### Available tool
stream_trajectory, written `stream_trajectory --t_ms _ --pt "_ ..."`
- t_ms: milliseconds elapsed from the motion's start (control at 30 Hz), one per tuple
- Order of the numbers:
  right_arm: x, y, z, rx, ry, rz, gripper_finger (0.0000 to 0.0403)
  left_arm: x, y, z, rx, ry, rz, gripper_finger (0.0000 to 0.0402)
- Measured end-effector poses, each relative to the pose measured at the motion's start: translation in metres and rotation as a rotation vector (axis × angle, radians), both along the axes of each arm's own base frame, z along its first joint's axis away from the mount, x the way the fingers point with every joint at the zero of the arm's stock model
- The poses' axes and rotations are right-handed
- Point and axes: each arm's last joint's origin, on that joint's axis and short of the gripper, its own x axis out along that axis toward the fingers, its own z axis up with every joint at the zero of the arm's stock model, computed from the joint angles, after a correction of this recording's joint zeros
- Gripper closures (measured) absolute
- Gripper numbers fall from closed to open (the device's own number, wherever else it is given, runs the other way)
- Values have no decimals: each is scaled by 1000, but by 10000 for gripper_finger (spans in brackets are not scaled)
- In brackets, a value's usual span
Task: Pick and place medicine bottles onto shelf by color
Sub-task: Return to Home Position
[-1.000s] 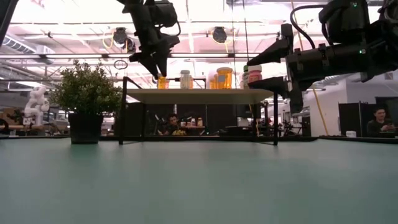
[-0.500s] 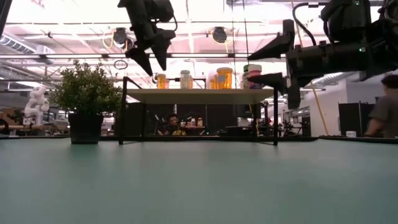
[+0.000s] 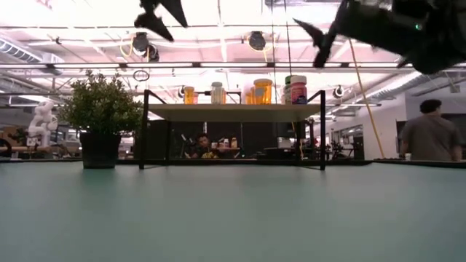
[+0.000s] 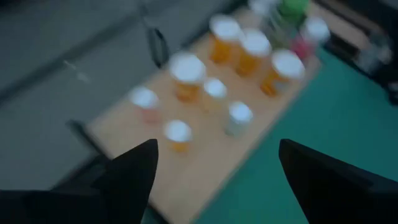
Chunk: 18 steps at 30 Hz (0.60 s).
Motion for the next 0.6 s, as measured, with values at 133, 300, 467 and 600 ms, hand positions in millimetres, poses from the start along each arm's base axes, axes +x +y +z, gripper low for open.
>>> stream_trajectory --t_ms 133,300,467,600 --pt "15 3 27 -286 26 -26 196 -28 -20 31 190 -94 99 74" --pt "39 4 50 -595 275 -72 244 -57 -40 56 346 -246 122 128" --pt "47 4 78 -940 405 -117 300 -77 -54 43 372 -315 73 214" --pt "31 3 98 -1084 383 -166 348 -93 -65 8 359 -355 53 285"
